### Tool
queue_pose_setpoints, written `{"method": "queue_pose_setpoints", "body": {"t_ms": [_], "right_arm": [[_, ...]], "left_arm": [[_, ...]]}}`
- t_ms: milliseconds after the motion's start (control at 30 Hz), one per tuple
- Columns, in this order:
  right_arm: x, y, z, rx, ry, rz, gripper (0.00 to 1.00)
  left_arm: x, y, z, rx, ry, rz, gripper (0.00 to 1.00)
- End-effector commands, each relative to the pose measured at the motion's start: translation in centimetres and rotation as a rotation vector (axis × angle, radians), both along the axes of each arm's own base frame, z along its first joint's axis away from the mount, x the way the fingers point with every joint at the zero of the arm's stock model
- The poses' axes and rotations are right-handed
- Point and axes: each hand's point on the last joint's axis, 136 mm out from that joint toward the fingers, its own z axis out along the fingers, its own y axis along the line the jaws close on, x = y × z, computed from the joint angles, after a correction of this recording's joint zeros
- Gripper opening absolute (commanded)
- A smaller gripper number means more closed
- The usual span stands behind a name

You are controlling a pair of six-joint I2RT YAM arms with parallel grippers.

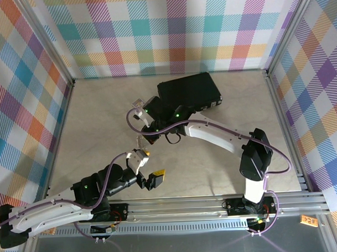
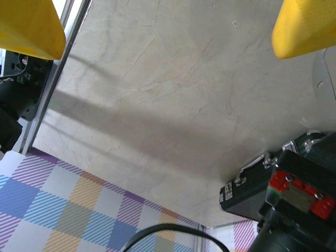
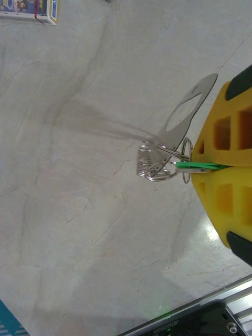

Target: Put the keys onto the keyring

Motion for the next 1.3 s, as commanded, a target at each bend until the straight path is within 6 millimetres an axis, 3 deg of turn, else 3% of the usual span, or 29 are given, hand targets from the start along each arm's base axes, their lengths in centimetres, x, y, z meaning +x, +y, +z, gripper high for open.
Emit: {"method": "queue_pose_setpoints", "body": {"t_ms": [0,533,1267], "right_arm": [[0.5,0.9,0.8,0.047,0.014,-0.008,0.0],[-0.9,0.5,-1.8,0.028,0.112,-0.007,0.0],[-3.7,-2.7,-5.4,-0.019,0.204,-0.031,0.0]], "left_arm": [[0.1,0.4,-0.3,0.001,-0.004,0.016,1.0],[-0.5,0.8,1.5,-0.063,-0.053,-0.012,1.0],[-0.4,-0.3,1.5,-0.049,-0.044,-0.032,1.0]]}}
